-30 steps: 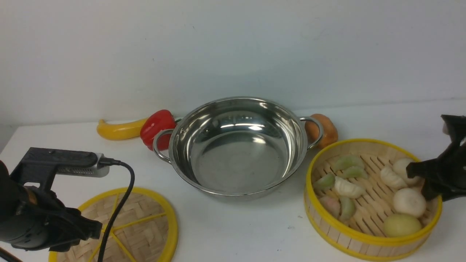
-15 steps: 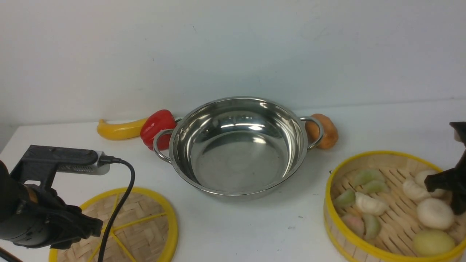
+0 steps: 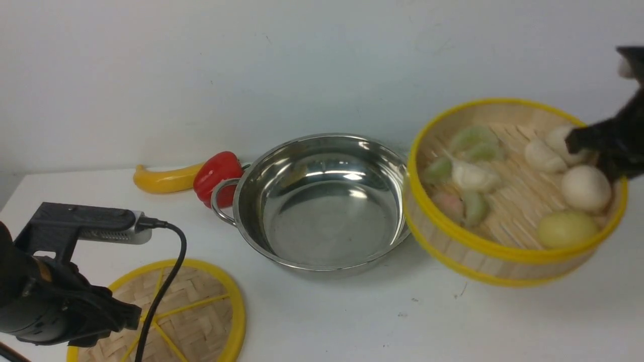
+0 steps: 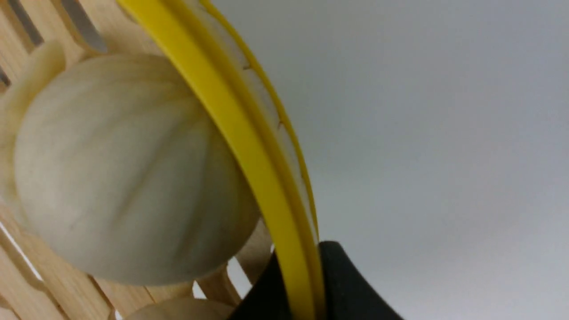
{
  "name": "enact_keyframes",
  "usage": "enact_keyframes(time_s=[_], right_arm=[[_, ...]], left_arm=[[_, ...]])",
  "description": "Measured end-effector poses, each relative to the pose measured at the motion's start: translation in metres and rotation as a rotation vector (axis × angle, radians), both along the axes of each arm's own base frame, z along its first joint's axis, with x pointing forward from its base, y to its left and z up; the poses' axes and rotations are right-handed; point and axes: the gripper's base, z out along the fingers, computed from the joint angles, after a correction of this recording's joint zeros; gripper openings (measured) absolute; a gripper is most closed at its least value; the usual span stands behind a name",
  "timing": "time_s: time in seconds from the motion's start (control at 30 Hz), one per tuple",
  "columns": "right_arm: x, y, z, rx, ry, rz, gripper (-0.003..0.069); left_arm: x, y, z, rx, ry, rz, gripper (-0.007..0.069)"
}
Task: Place the steamer in the pot on the white table, and put the lid on the steamer.
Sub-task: 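Place the bamboo steamer basket of food into the steel pot with the right gripper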
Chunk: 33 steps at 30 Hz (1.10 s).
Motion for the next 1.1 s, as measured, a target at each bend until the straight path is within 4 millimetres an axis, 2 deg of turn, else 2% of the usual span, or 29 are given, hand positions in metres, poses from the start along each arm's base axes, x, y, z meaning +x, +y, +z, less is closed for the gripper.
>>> enact_keyframes(time_s=[0.07, 0.17, 0.3, 0.37, 0.43, 0.53, 0.6, 0.73, 1.1], right_arm=[[0.016, 0.036, 0.01, 0.014, -0.049, 0.074, 0.0053], [0.044, 0.092, 0.007, 0.043, -0.087, 0.162, 0.0053], [0.076, 0.139, -0.006, 0.079, -0.133, 0.207, 0.0053], [0.085, 0.15, -0.009, 0.095, -0.151, 0.216, 0.0053], [0.1, 0.167, -0.021, 0.127, -0.169, 0.226, 0.0053], [0.109, 0.175, -0.035, 0.133, -0.165, 0.23, 0.0053], [0.115, 0.178, -0.052, 0.124, -0.142, 0.23, 0.0053], [0.12, 0.176, -0.075, 0.066, -0.106, 0.231, 0.0053], [0.127, 0.176, -0.108, 0.004, -0.06, 0.274, 0.0053]], left_arm=[[0.0, 0.0, 0.0, 0.0, 0.004, 0.0, 0.0241], [-0.001, 0.0, 0.0, 0.001, 0.01, 0.001, 0.0241], [-0.002, 0.0, -0.001, -0.006, 0.021, 0.006, 0.0241], [-0.002, 0.0, -0.001, -0.009, 0.022, 0.007, 0.0241], [-0.002, -0.001, -0.001, -0.014, 0.026, 0.01, 0.0241], [-0.002, -0.001, -0.001, -0.015, 0.026, 0.01, 0.0241], [-0.002, -0.001, -0.001, -0.016, 0.026, 0.011, 0.0241], [-0.002, -0.001, -0.001, -0.017, 0.025, 0.01, 0.0241], [-0.001, -0.001, 0.0, -0.02, 0.009, 0.009, 0.0241]])
